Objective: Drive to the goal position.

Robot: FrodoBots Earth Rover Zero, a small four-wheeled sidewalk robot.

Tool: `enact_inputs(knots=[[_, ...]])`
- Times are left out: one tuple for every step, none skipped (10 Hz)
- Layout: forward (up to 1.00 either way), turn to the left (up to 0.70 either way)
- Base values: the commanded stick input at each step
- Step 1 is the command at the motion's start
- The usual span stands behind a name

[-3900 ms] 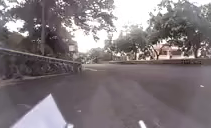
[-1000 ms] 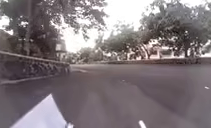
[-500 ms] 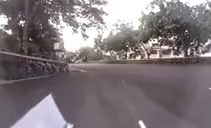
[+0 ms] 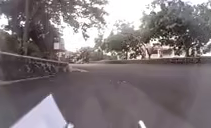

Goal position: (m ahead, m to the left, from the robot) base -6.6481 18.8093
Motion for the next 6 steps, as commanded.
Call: enact_inputs(knots=[[0.2, 0.0], [0.2, 0.0], [0.2, 0.0], [0.2, 0.0], [0.2, 0.0], [0.2, 0.0]])
